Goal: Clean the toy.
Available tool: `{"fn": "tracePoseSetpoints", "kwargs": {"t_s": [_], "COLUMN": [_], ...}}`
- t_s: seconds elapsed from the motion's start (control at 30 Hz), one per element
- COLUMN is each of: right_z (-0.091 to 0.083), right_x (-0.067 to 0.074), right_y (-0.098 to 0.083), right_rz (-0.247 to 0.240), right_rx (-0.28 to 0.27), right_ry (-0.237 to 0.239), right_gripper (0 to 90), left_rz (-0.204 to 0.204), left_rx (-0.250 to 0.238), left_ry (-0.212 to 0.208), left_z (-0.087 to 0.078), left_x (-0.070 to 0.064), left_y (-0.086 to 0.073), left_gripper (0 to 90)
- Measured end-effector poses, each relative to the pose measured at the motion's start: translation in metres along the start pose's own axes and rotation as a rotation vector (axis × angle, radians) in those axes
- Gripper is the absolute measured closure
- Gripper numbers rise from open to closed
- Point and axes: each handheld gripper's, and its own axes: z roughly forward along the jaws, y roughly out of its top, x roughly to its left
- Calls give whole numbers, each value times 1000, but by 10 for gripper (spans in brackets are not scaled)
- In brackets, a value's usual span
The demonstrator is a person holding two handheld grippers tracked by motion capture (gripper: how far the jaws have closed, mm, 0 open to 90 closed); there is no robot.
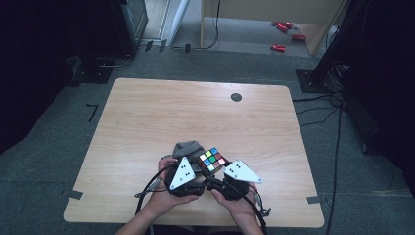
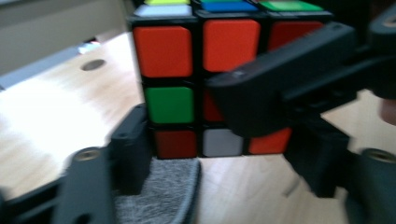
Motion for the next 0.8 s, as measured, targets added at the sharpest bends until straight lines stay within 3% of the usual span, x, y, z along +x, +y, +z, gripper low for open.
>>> {"fn": "tracePoseSetpoints", "kwargs": {"t_s": [0.37,0.67,0.8], "right_z": [1,1,2], "right_x": [0,1,2], "right_y": [0,0,-1], "right_rz": [92,112,121], "right_rx": [28,28,33], "right_ry": [3,-1,5], "right_gripper": [346,346,346], "left_rz": [30,22,-5], "left_rx": [0,-12,-40], "left_ry": [23,21,20], "left_z": [3,3,2], "left_x": [-4,-4,-3], "left_y": [-2,-3,-3], "left_gripper": [332,329,309]}}
